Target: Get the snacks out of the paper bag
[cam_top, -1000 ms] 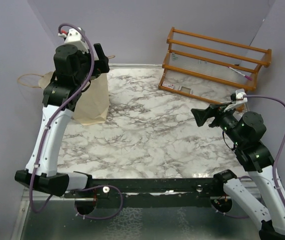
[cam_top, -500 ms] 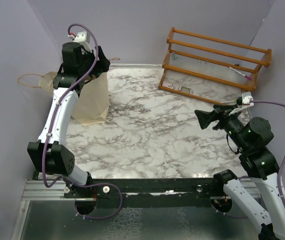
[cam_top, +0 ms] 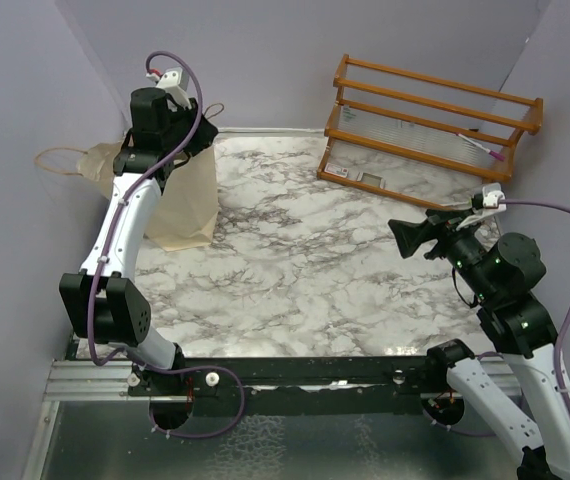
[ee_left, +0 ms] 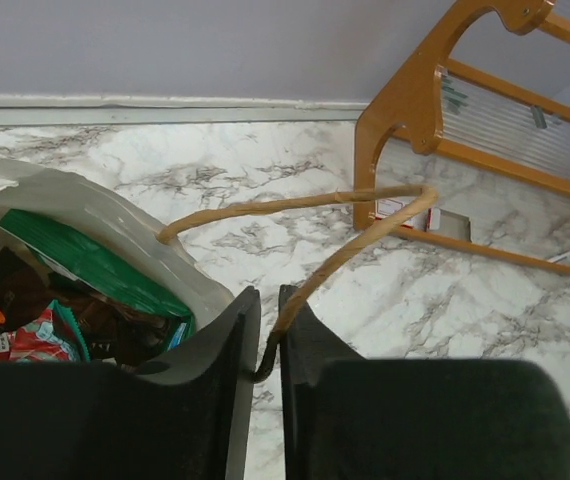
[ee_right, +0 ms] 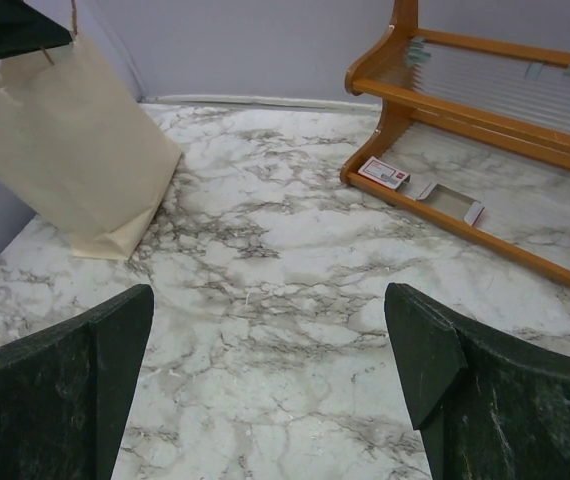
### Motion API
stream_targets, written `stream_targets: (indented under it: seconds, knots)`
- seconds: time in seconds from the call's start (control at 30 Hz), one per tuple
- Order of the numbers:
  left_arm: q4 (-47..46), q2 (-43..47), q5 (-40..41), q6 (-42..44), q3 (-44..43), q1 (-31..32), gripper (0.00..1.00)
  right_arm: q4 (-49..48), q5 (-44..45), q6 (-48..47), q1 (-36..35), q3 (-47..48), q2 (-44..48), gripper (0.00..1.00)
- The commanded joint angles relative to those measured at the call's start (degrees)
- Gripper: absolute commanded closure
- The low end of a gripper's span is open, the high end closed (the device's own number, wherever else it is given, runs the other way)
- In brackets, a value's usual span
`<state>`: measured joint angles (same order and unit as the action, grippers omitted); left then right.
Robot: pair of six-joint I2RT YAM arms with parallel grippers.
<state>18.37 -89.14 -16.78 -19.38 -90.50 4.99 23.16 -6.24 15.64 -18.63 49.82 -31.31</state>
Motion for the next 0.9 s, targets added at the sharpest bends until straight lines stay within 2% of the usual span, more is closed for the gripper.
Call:
stream_targets:
  seconds: [0.0,0.1,0.27,0.47,0.67,0.87]
  knots:
    - [-1.55,0.48,-5.39,-1.21,-1.5,0.02,0.91,0.6,0.07,0.57,0.35,0.1,-0.89,0.01]
    - [-1.41,1.26,-9.63,-3.12,-0.86,0.08,1.0,0.81,-0.87,1.54,0.36,-0.07,-1.03,0.01]
    - [-6.04,6.47,-14.21,-8.27,6.05,2.37,1.0,-0.38,-2.97,2.58,0.36,-0.74,-0.15,0.01]
    - [-6.48,13.02,-10.71,-9.74,11.02,10.88,1.0,0.63,-3.0,5.33,0.35,-0.16,-0.76,0.01]
    - [-12.9,18.09,-8.77,-16.86,18.8,17.05,1.0,2.02,-5.1,5.07,0.35,0.28,-2.97,0.01]
    - [-18.43,17.69,-3.83,-20.95,20.22,27.7,1.0,1.05,-5.62,5.67,0.4,-0.66,-2.84,0.01]
